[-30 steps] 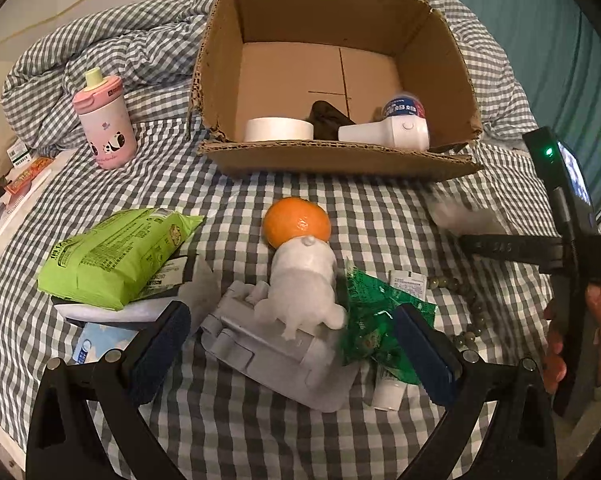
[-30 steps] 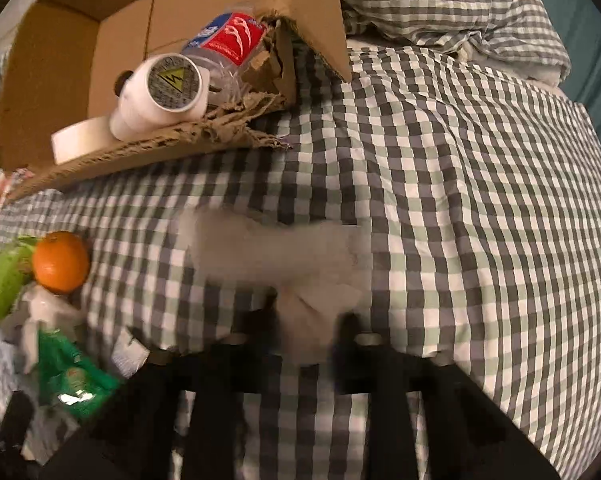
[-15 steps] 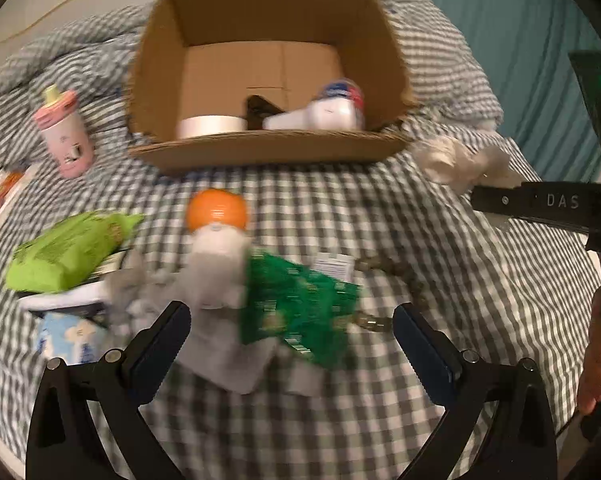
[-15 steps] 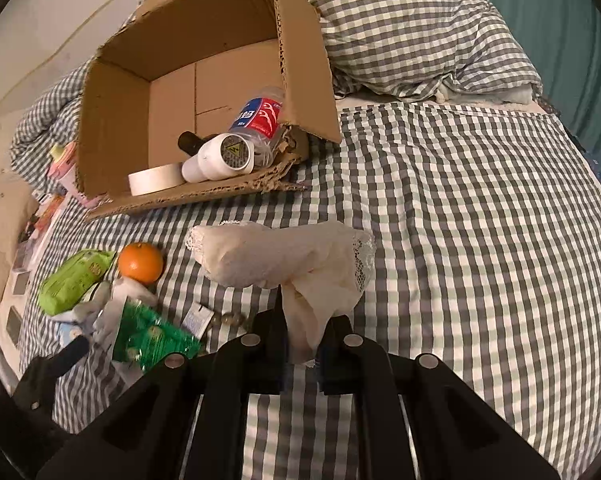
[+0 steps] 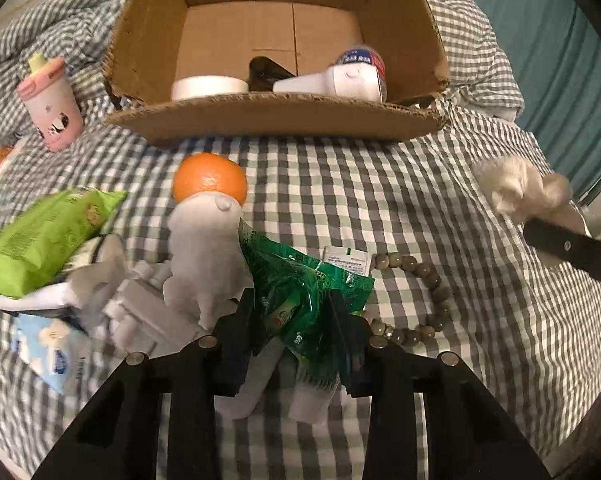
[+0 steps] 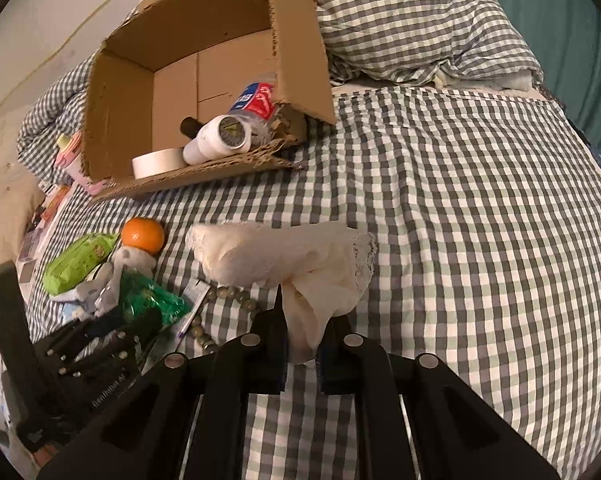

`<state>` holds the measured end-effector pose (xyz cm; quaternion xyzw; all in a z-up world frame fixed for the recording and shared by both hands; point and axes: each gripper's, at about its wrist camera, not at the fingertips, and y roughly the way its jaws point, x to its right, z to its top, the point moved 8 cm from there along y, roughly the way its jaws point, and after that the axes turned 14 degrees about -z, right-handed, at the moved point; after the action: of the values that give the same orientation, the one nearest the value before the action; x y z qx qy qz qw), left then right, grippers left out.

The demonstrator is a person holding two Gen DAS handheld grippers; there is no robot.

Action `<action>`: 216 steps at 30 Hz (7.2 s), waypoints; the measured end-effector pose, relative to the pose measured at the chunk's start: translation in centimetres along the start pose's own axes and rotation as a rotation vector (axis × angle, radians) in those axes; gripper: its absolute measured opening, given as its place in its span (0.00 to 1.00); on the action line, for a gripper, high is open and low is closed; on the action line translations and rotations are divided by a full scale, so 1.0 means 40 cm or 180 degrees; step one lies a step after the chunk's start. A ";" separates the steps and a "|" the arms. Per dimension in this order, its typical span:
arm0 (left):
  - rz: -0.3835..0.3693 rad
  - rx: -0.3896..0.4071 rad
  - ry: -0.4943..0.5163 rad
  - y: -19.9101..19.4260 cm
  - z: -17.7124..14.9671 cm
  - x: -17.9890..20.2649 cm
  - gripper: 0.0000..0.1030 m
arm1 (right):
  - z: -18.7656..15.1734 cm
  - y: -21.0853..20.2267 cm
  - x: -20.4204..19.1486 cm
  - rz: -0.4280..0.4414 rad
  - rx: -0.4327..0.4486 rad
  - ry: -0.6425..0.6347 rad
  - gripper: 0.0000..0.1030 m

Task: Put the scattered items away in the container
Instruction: 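Carry the packet and cloth over the box and open both grippers, then withdraw both grippers from the box toward the remaining items, then grasp the lime-green wipes pack with the left gripper, then grasp the white plastic figure with the right gripper, then carry the wipes pack and figure into the box and open both grippers, then withdraw both grippers from the box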

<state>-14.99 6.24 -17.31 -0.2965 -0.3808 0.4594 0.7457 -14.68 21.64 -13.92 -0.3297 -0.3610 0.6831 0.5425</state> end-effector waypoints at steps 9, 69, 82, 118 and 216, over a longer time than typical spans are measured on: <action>-0.0015 0.0125 0.0086 -0.102 0.004 0.031 0.33 | -0.025 -0.089 -0.020 0.0048 0.0104 -0.0030 0.09; 0.0198 0.0839 0.0029 -0.432 0.195 -0.030 1.00 | 0.073 -0.380 -0.067 -0.0148 0.0782 -0.0103 0.99; 0.0387 0.0667 0.0101 -0.383 -0.115 -0.097 1.00 | -0.174 -0.272 -0.191 -0.0262 0.0427 -0.0569 0.96; 0.0912 -0.0019 0.0085 -0.048 0.109 -0.479 1.00 | -0.104 0.050 -0.316 -0.0021 -0.0128 -0.0469 0.93; 0.0494 0.0779 0.0022 -0.492 0.190 -0.128 1.00 | 0.117 -0.424 -0.016 -0.0270 0.0695 0.0052 0.84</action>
<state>-13.82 -5.62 0.83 -0.2335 -0.2952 0.5577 0.7398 -9.96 22.95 2.97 -0.2586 -0.2936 0.6921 0.6066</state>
